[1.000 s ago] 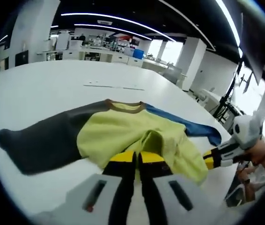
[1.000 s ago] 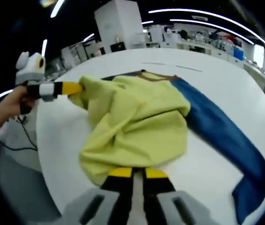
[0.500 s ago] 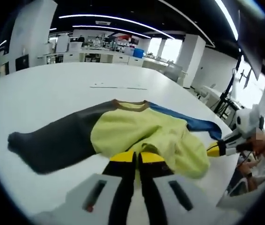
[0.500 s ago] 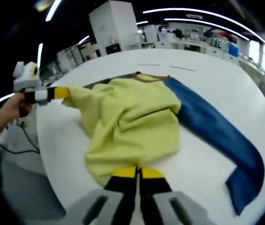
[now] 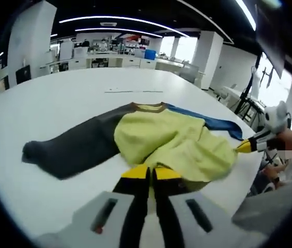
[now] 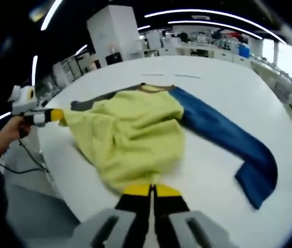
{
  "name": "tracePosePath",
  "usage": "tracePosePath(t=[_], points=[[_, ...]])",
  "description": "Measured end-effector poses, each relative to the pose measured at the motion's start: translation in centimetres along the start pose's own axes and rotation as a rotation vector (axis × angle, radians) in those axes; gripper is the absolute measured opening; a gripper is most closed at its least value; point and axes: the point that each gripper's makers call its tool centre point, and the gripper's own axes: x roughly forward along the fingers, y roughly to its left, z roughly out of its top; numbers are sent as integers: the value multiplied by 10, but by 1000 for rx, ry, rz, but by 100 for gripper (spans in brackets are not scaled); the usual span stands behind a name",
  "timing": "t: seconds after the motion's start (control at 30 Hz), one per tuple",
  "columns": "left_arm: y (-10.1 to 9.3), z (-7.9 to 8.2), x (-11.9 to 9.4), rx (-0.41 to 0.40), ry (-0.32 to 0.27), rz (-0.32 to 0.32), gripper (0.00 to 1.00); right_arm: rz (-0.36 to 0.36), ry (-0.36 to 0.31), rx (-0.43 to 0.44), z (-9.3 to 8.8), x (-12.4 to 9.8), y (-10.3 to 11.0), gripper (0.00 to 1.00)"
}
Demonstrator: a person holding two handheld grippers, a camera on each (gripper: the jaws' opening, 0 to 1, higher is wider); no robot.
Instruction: Fold the garment on the visible template until the final outline fits inside the template.
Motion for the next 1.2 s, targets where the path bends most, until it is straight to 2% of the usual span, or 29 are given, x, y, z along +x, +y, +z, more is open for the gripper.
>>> tracePosePath(t=[0.1,0.13,0.17,0.37,0.57,0.87,1.2], points=[[3,-6,-7,26,15,12,0,-4,10,12,-7,-5,4,0],[9,-11,-12,66,41,40,0,-5,12,16,-9,-7,5,0],[9,-14,-14,72,51,40,0,-4,14,18,-11,-9,6,0],[2,-25,-27,65,59,11,0,-21,16,51,-21,-21,8,0],[5,-45,-38,90,117,0,0,-29,14,72,-30,-26,12,0],[3,-73,-49,90,183,11,0,-26,46,93,-48,-32,20,0],[-2,-93,-58,110,252,-3,0,-43,81,87,-66,-36,26,0]])
